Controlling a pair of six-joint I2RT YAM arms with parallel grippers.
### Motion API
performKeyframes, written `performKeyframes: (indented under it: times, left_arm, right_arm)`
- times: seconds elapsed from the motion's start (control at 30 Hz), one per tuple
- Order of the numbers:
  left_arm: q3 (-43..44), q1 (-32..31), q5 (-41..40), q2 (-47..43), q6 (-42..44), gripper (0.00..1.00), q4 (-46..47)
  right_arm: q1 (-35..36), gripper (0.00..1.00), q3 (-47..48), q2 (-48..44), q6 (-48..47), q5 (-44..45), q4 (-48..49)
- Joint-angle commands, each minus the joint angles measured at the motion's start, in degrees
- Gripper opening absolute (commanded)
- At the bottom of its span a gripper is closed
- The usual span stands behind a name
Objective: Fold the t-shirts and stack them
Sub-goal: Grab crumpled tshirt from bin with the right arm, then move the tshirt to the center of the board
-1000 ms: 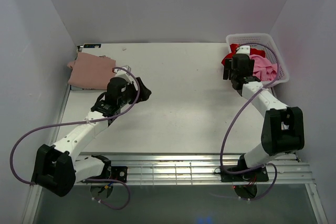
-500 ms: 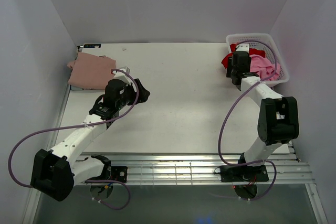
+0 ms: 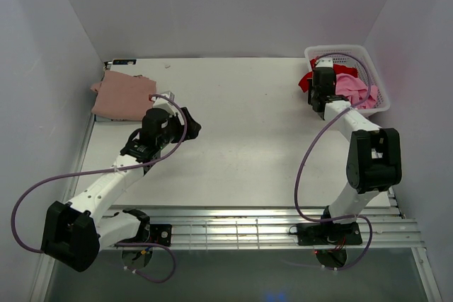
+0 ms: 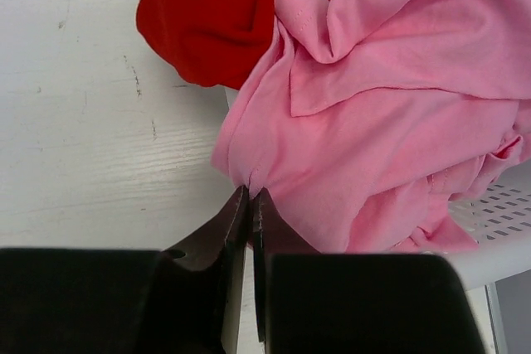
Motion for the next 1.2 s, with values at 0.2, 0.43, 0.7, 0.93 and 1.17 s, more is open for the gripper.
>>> performKeyframes:
  times: [0.2, 0.43, 0.7, 0.93, 1.17]
  left_arm:
    - [-2.45, -0.05, 1.96, -1.88, -0.6, 0.83, 3.97]
    - [-3.95, -0.05, 2.23, -2.31, -1.75, 0.82, 4.15]
    - [-3.95, 0.04, -2.95, -6.09, -1.13, 0.82, 0.99]
    - [-4.73, 0.13, -4.54, -9.52, -1.57, 0.82, 0.46]
    - [-6.05, 0.13, -4.63, -11.36, -2.27, 0.82, 0.19]
  right_arm:
    - [4.37, 0.08, 19.92, -8.28, -0.21, -12.91, -15.62]
    - [14.57, 0.08, 45.07, -7.33, 2.05, -24.67, -29.51]
    - [18.0, 0.08, 63.03, -4.15, 9.71, -45.34, -32.79]
    - [17.92, 0.08, 63.74, -5.47, 18.58, -59.12, -24.88]
    - [18.36, 0.08, 59.08, -4.07, 29.3, -67.93, -11.88]
